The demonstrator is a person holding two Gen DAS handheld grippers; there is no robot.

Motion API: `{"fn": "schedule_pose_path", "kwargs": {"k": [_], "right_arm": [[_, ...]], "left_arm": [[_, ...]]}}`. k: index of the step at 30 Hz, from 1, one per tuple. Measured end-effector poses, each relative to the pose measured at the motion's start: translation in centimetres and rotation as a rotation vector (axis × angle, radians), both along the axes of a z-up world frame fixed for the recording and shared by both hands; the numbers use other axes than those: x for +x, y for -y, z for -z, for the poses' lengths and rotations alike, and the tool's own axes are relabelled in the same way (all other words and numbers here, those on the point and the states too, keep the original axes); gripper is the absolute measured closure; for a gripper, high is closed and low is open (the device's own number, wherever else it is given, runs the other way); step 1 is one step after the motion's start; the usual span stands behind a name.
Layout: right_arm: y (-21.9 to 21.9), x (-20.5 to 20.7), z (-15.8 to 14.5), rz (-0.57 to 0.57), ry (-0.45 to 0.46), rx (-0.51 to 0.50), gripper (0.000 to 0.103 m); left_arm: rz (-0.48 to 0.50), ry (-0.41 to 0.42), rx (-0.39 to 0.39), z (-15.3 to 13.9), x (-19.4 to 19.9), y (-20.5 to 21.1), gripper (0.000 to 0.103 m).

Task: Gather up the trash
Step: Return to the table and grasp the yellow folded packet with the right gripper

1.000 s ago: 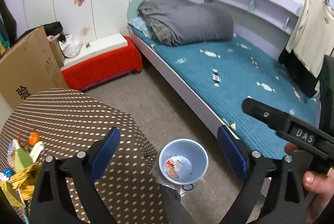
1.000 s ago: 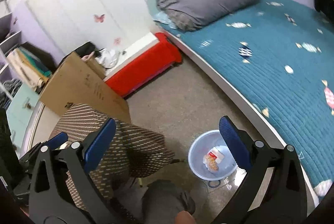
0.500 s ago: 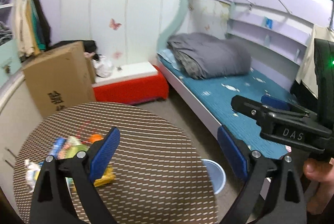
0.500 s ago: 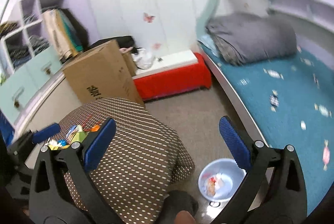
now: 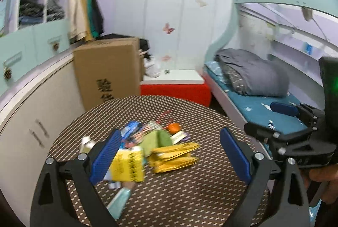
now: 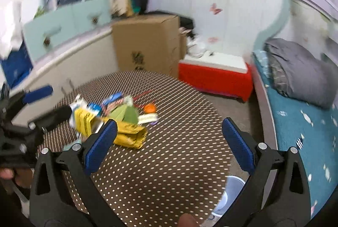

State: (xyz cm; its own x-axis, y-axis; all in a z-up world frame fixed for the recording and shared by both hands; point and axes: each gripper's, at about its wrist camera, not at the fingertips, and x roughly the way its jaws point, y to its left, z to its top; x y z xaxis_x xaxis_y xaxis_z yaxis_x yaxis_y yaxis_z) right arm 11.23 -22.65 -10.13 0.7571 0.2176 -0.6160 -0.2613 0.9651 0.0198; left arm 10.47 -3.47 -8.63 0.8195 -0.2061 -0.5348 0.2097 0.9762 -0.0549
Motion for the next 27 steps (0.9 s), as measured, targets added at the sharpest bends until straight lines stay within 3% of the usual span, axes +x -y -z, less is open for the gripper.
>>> {"fn": "schedule_pose_path", "kwargs": {"k": [10,18,23,25,27], "right_arm": [[-5.7,3.3,6.6,-0.214,-0.127,-0.182,0.006],[-9.4,4.8,10.5,-0.420,-0.119,-0.435,0.006],[-11.3,5.9,11.2,-0.534,-0.109,-0.488,0.006],[-11.7,6.6,11.7,-0.557,-0.140,-0.468,0.015],[-11.5,7.2,12.0,-0.572,-0.184,-0.403,0.047]], "left_arm": [[-0.118,-0.086,0.011,3.5,0.2,-5.3,0.011],[-0.177,-0.146,0.043,5.3,0.1,-7.1,0.011],[-0.180,-0.165,0.071,5.9,0.5,-6.3,0.011],[-0.180,-0.169,0.083,6.3,0.8,-5.8,0.011],[-0.188,-0.179,0.099,6.9,1.2,-5.3,0.011]]}}
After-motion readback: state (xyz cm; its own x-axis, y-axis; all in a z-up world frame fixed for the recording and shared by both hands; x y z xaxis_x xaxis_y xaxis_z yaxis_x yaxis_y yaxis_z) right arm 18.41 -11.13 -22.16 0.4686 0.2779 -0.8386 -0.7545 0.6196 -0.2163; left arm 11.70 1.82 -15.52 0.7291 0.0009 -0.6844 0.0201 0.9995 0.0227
